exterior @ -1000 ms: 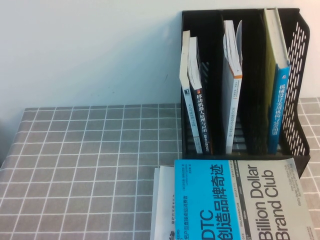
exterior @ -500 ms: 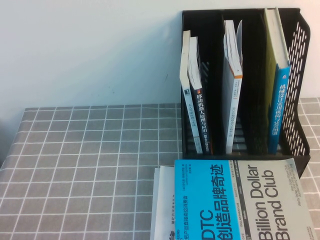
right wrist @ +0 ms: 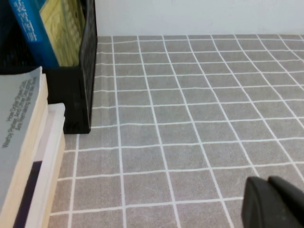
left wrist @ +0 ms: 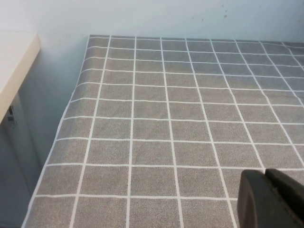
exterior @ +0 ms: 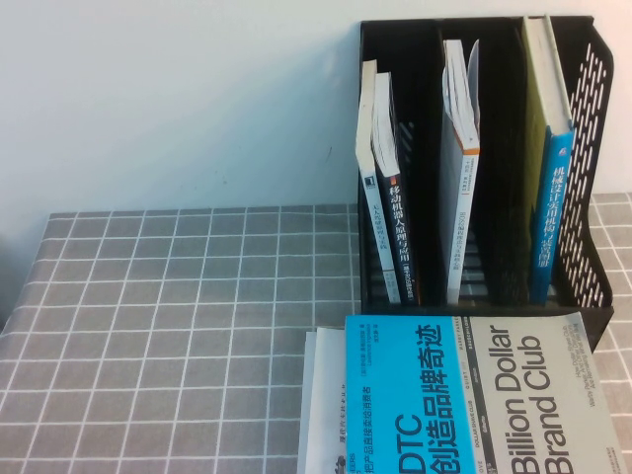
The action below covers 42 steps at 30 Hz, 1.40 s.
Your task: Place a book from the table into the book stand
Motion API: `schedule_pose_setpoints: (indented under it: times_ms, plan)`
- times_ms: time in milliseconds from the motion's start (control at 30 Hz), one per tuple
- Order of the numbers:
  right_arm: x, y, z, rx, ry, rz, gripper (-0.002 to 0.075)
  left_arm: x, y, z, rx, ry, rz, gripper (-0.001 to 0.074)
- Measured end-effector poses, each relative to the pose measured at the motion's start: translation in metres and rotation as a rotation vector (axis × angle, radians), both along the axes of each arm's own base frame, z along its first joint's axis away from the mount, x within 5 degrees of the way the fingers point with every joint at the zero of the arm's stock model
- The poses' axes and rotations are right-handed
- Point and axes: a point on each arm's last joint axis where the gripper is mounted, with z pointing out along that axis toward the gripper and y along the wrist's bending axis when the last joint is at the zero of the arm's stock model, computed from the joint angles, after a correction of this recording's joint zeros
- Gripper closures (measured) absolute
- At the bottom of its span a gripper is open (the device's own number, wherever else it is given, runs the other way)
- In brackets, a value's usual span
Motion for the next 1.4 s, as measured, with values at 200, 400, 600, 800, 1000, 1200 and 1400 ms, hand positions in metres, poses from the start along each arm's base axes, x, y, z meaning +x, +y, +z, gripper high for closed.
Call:
schedule_pose_setpoints:
  times_ms: [200, 400, 600, 800, 1000, 1200, 1400]
  plan:
    - [0.0002, 0.0013, 0.0, 0.0, 0.0, 0.026, 0.0729, 0.0, 0.0, 0.0, 0.0, 0.0, 0.0, 0.0738]
    - [0.0004, 0.0023, 0.0, 0.0, 0.0, 0.045, 0.0729, 0.0, 0.0, 0.0, 0.0, 0.0, 0.0, 0.0738]
    - [0.0004, 0.0023, 0.0, 0.0, 0.0, 0.045, 0.0729, 0.0, 0.0, 0.0, 0.0, 0.0, 0.0, 0.0738]
    - [0.0004, 0.0023, 0.0, 0.0, 0.0, 0.045, 0.0729, 0.0, 0.0, 0.0, 0.0, 0.0, 0.0, 0.0738]
    - [0.0004, 0.0023, 0.0, 0.0, 0.0, 0.045, 0.0729, 0.0, 0.0, 0.0, 0.0, 0.0, 0.0, 0.0738]
    - [0.0004, 0.0023, 0.0, 0.0, 0.0, 0.045, 0.0729, 0.0, 0.0, 0.0, 0.0, 0.0, 0.0, 0.0738]
    - [0.0004, 0.0023, 0.0, 0.0, 0.0, 0.045, 0.0729, 0.0, 0.0, 0.0, 0.0, 0.0, 0.0, 0.0738]
